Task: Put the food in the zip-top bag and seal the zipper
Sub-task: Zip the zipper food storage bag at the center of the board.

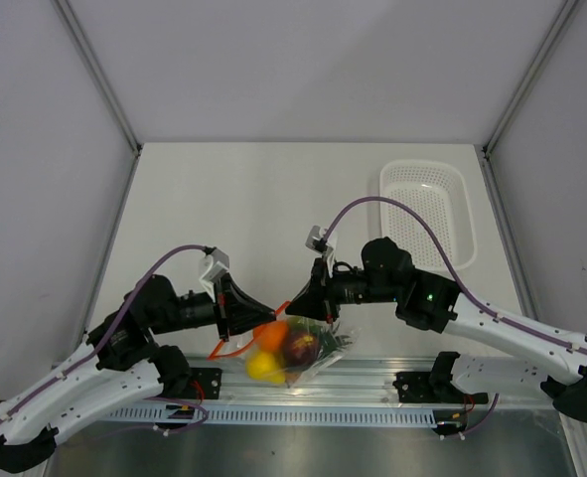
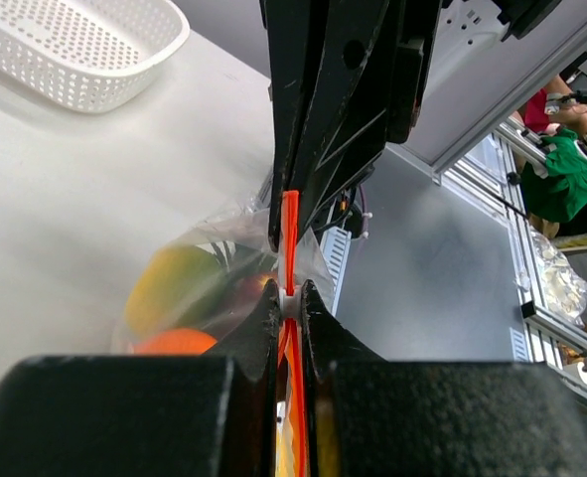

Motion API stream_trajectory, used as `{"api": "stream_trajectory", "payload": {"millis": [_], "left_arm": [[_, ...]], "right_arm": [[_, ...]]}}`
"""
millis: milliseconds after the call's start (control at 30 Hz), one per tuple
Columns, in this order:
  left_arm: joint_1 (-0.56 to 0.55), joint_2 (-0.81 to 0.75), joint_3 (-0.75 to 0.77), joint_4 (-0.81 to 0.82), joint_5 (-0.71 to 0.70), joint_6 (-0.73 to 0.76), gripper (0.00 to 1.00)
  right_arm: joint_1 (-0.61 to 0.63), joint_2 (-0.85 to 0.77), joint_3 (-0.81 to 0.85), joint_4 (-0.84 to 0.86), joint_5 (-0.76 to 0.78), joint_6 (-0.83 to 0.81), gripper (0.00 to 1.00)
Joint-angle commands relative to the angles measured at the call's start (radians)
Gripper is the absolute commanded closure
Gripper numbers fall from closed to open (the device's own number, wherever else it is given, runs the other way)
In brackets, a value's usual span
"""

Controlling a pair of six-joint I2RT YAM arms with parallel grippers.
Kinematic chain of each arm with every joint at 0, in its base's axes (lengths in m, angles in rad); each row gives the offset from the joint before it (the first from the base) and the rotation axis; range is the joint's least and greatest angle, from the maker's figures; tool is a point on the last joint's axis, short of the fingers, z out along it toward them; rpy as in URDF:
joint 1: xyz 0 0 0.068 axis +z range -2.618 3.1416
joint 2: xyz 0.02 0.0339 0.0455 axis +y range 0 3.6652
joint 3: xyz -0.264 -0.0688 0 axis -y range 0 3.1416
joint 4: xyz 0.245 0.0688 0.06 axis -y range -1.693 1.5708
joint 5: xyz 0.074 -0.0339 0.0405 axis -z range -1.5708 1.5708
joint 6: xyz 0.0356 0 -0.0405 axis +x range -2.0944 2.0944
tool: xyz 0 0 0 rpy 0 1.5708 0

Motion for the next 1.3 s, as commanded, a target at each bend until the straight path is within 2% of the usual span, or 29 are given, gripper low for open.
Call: {"api": "stream_trajectory", "payload": {"millis": [0, 167, 200, 233, 300, 333, 433, 700, 967, 1267], "left_arm": [[-0.003, -0.016, 0.052, -0.063, 0.012, -0.001, 0.99], [-0.003, -0.004, 0.064, -0.055, 0.031, -0.003, 0.99], [-0.003, -0.002, 0.066, -0.05, 0.036, -0.004, 0.99], [-0.003, -0.001, 0.063, -0.044, 0.038, -0.004, 0.99], [-0.003, 0.004, 0.063, -0.04, 0.042, -0.007, 0.99], [-0.003, 0.005, 0.063, -0.035, 0.047, -0.01, 0.99], [-0.003, 0.005, 0.061, -0.034, 0.05, -0.009, 0.99], [-0.003, 0.008, 0.049, -0.021, 0.055, -0.012, 0.99], [-0.003, 0.005, 0.05, -0.015, 0.064, -0.013, 0.99], [-0.003, 0.005, 0.058, -0.032, 0.055, -0.004, 0.99]], "right_arm": [[-0.015, -0.031, 0.002, 0.077, 0.024, 0.001, 1.0], [-0.008, 0.024, 0.036, 0.043, -0.145, -0.04, 0.99], [-0.004, 0.029, 0.033, 0.053, -0.154, -0.042, 0.95], [-0.003, 0.032, 0.03, 0.063, -0.154, -0.043, 0.85], [-0.003, 0.04, 0.036, 0.071, -0.173, -0.042, 0.76], [-0.001, 0.049, 0.04, 0.07, -0.174, -0.042, 0.73], [0.0, 0.063, 0.06, 0.067, -0.175, -0.048, 0.72], [-0.001, 0.09, 0.108, 0.056, -0.177, -0.075, 0.75], [-0.003, 0.124, 0.128, 0.042, -0.187, -0.083, 0.88], [-0.001, 0.127, 0.128, 0.028, -0.197, -0.089, 0.88]]}}
